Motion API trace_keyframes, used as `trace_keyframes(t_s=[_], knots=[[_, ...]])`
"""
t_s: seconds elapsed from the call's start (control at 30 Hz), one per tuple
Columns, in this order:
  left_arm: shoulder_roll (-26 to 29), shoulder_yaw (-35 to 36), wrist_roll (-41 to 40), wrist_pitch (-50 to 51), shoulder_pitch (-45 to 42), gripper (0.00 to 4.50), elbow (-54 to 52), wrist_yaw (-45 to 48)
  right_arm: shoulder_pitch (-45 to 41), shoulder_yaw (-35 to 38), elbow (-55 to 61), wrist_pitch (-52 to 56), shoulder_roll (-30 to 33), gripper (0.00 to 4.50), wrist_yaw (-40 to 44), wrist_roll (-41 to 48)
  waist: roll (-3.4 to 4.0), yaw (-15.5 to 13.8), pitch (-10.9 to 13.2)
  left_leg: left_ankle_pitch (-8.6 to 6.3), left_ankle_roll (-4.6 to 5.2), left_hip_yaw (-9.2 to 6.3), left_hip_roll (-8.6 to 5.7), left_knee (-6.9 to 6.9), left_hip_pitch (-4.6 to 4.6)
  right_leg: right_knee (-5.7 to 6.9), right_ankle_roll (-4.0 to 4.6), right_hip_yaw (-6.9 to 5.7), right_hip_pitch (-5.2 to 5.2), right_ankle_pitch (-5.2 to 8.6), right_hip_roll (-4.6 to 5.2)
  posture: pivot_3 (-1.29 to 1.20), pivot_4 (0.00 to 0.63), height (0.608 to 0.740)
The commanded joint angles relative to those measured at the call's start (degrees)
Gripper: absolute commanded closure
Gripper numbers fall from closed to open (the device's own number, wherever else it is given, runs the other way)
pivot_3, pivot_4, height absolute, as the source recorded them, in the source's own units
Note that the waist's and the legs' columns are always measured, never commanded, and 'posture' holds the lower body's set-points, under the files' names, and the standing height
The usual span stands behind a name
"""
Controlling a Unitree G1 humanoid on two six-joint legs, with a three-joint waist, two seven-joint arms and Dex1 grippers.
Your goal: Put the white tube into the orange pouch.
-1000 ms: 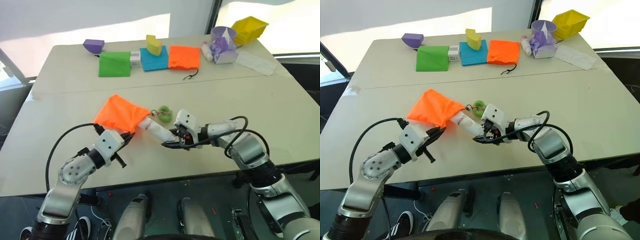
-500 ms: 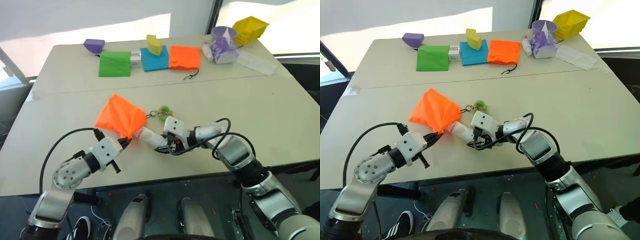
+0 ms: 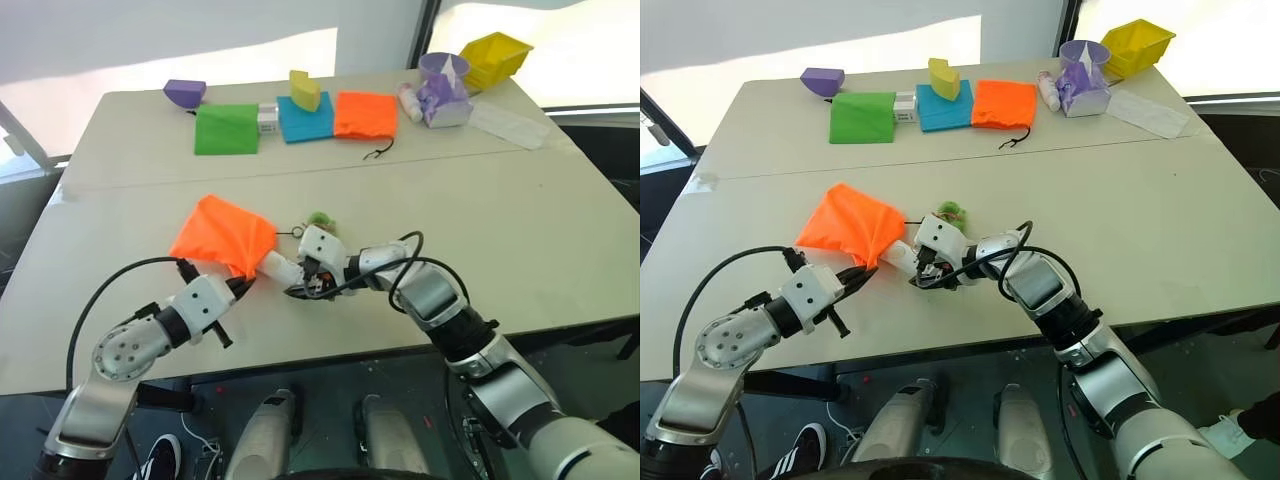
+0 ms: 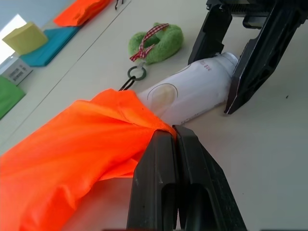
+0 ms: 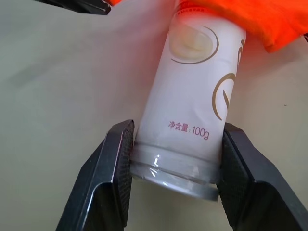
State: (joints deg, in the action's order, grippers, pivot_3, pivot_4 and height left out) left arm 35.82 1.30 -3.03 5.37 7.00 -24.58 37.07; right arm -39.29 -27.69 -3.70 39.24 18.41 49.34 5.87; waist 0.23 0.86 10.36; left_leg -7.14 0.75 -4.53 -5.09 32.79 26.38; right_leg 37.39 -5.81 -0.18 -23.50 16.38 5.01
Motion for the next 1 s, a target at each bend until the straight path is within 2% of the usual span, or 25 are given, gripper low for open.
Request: trace_keyframes(t_s=[0.03, 0.17, 0.23, 0.4, 0.67, 0.8, 1.0], knots=[[-0.06, 0.35, -1.43, -1.39, 0.73, 4.50, -2.09, 0.85, -2.40, 7.16, -1.88, -1.68, 0.59, 2.70, -5.50, -1.17, 0.00, -0.20, 0.00, 0.00, 0.00, 0.00, -0.01, 0.00, 0.01, 0.00, 0.00, 0.00, 0.01, 0.00, 0.02, 0.00, 0.150, 0.740], [-0.29, 0.38, -2.17, -2.00, 0.70, 4.50, -2.15, 1.31, -2.63, 8.88, -2.93, -1.54, -0.10, 2.70, -8.44, -1.41, 0.00, -0.19, 0.00, 0.00, 0.00, 0.03, -0.03, 0.00, 0.02, 0.00, 0.02, 0.01, -0.01, -0.01, 0.02, 0.00, 0.150, 0.740], [-0.18, 0.57, -2.44, -1.95, 0.53, 4.50, -1.94, 1.36, -1.58, 9.30, -0.88, 1.23, 0.07, 2.70, -7.13, 0.50, 0.00, -0.24, 0.00, 0.01, -0.01, 0.03, -0.03, -0.03, 0.03, 0.00, 0.02, 0.01, -0.04, -0.01, 0.02, 0.00, 0.150, 0.740], [1.00, 1.94, -2.79, -2.81, 1.05, 4.50, -0.88, 2.29, 3.94, 5.77, 12.09, 4.47, 7.35, 2.70, 3.83, 5.58, 0.00, -0.25, 0.00, 0.05, -0.06, 0.03, -0.03, -0.16, 0.07, -0.09, 0.02, 0.01, -0.11, 0.00, 0.05, 0.00, 0.150, 0.740], [1.45, 2.51, -2.63, -3.19, 1.07, 4.50, -0.38, 2.56, 4.45, 6.93, 13.15, 3.62, 8.67, 2.70, 4.66, 6.38, -0.01, 0.01, 0.00, 0.05, -0.06, 0.05, -0.01, -0.40, 0.05, -0.22, 0.02, 0.04, -0.14, 0.00, 0.09, 0.00, 0.150, 0.740], [1.38, 3.27, -3.07, -3.37, 1.08, 4.50, -0.16, 2.41, 7.08, 6.42, 17.13, 4.06, 12.95, 2.70, 10.02, 9.21, -0.02, -0.35, 0.00, 0.06, -0.08, 0.05, -0.02, -0.40, 0.06, -0.31, 0.02, 0.00, -0.12, -0.01, 0.12, 0.00, 0.150, 0.740], [0.63, 4.88, -5.56, -3.22, 1.45, 4.50, 0.20, 2.64, 6.78, 6.94, 16.75, 4.40, 11.80, 2.70, 8.73, 9.90, -0.03, 0.08, -0.01, 0.06, -0.08, 0.07, -0.01, -0.42, 0.04, -0.34, 0.02, 0.02, -0.10, -0.01, 0.11, 0.00, 0.150, 0.740]])
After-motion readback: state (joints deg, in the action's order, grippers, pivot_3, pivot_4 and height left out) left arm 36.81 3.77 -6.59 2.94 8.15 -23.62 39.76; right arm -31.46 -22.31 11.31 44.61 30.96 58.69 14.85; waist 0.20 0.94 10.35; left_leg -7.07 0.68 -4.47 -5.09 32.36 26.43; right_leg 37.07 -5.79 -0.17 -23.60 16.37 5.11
